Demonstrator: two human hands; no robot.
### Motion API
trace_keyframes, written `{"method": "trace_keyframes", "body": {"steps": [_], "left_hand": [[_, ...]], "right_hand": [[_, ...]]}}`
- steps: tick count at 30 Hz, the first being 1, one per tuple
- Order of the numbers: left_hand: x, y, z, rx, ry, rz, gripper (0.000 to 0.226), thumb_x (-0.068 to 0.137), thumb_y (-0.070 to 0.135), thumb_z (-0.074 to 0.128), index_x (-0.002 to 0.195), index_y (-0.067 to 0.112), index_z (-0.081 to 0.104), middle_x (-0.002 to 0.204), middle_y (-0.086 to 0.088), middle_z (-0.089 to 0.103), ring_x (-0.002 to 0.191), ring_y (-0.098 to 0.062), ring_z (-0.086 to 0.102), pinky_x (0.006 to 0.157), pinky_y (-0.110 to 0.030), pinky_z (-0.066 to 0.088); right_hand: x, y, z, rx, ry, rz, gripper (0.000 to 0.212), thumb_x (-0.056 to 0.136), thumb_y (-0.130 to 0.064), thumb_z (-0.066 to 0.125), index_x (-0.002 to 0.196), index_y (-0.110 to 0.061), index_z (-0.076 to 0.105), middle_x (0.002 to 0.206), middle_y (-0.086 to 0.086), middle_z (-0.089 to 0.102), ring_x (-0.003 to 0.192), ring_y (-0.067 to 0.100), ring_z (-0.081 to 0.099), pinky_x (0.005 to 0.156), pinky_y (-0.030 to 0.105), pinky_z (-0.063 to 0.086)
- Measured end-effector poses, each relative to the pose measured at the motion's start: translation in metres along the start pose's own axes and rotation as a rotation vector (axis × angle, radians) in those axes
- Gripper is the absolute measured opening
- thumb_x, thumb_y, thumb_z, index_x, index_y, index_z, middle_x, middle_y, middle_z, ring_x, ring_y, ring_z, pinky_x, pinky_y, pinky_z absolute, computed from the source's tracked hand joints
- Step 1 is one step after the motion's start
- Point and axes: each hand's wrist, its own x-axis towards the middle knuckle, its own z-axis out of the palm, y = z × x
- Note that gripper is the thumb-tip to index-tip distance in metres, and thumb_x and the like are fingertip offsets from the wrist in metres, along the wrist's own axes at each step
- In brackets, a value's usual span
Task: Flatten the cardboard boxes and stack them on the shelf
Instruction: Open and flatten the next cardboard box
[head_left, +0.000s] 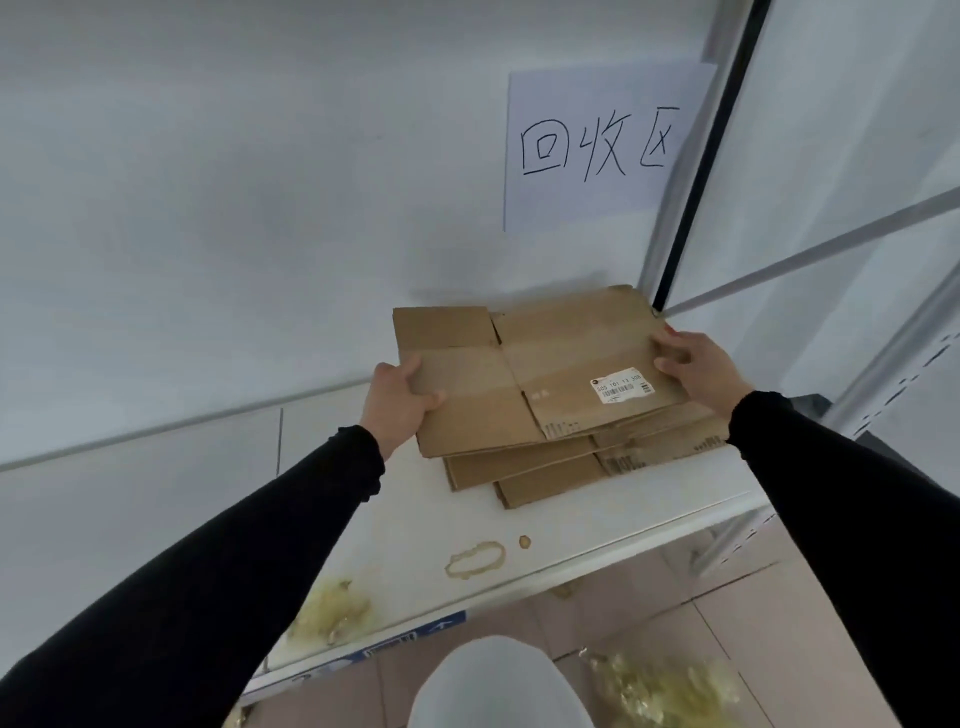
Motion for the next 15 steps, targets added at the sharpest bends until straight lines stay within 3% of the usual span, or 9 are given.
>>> {"method": "trace_keyframes", "body": {"steps": [6,12,15], "left_hand": [[0.035,0.005,0.045,0.123,-0.069,0.006,0.075,0.092,0.031,0.071,0.157,0.02,0.034,0.15,-0.007,0.037,0.137,-0.026,0.045,0.115,-0.043,0.041],[0.064,0.004,0.066,0.336,-0.087,0.015,0.07,0.097,0.035,0.063,0.158,0.022,0.03,0.155,-0.01,0.034,0.138,-0.028,0.041,0.114,-0.034,0.035],[0.073,0.001,0.068,0.493,-0.111,0.018,0.071,0.099,0.045,0.057,0.159,0.024,0.026,0.156,-0.014,0.032,0.141,-0.031,0.036,0.115,-0.038,0.032]], "right_hand": [[0.056,0.056,-0.009,-0.077,0.033,0.037,0.039,0.097,-0.027,0.063,0.136,-0.034,0.063,0.138,0.009,0.055,0.124,0.031,0.055,0.109,0.048,0.043],[0.074,0.064,-0.001,-0.2,0.06,0.039,0.039,0.104,-0.022,0.05,0.142,-0.032,0.057,0.15,0.011,0.044,0.133,0.041,0.042,0.115,0.049,0.035],[0.078,0.059,0.005,-0.345,0.038,0.013,0.042,0.108,-0.023,0.038,0.15,-0.027,0.047,0.157,0.013,0.036,0.133,0.044,0.036,0.112,0.049,0.033]]}}
